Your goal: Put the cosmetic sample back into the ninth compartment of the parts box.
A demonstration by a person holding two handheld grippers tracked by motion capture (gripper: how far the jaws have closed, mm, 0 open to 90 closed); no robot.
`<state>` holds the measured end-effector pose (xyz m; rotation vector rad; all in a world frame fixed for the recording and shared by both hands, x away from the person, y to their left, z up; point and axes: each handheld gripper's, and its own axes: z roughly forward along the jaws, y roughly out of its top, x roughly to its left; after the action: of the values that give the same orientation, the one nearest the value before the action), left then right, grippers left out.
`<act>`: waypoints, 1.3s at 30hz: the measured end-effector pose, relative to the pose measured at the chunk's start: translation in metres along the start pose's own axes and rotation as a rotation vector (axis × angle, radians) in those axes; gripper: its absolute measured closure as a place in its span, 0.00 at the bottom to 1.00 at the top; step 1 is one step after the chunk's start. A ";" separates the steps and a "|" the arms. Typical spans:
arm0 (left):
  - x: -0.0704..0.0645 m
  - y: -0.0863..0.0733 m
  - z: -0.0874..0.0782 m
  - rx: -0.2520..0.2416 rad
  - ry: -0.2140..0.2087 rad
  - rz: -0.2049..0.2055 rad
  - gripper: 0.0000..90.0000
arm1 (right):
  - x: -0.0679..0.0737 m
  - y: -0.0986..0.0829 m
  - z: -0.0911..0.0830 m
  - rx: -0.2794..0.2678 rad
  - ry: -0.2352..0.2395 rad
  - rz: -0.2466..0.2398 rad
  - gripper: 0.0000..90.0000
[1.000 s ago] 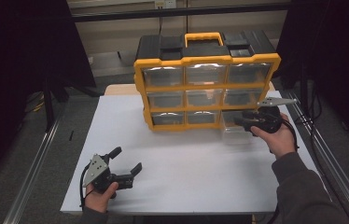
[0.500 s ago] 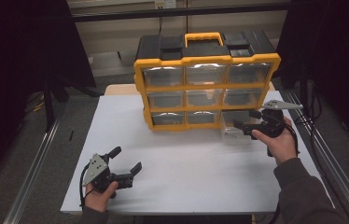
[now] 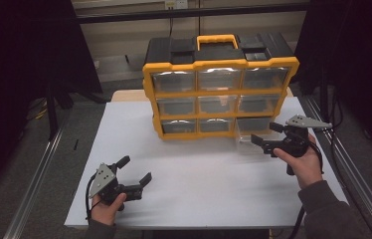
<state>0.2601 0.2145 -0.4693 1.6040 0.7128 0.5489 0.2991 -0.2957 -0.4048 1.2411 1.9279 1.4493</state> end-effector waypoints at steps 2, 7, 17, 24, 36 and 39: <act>-0.002 0.000 0.002 -0.025 0.002 -0.035 0.03 | 0.001 -0.001 -0.001 -0.004 0.000 0.000 0.09; -0.002 -0.001 0.002 -0.026 0.004 -0.037 0.03 | 0.005 -0.009 -0.006 -0.016 0.006 -0.010 0.07; -0.003 -0.001 0.001 -0.007 -0.013 -0.016 0.03 | 0.010 -0.021 -0.018 -0.049 0.011 -0.025 0.06; -0.003 -0.001 0.002 -0.010 0.002 -0.023 0.03 | 0.012 -0.033 -0.025 -0.056 0.008 -0.030 0.05; -0.004 -0.001 0.002 -0.020 -0.001 -0.034 0.03 | 0.019 -0.057 -0.035 -0.073 0.017 -0.050 0.05; -0.004 -0.001 0.002 -0.020 0.000 -0.034 0.03 | 0.019 -0.062 -0.037 -0.074 0.016 -0.046 0.04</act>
<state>0.2589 0.2101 -0.4706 1.5708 0.7314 0.5302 0.2368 -0.3028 -0.4449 1.1490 1.8832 1.4973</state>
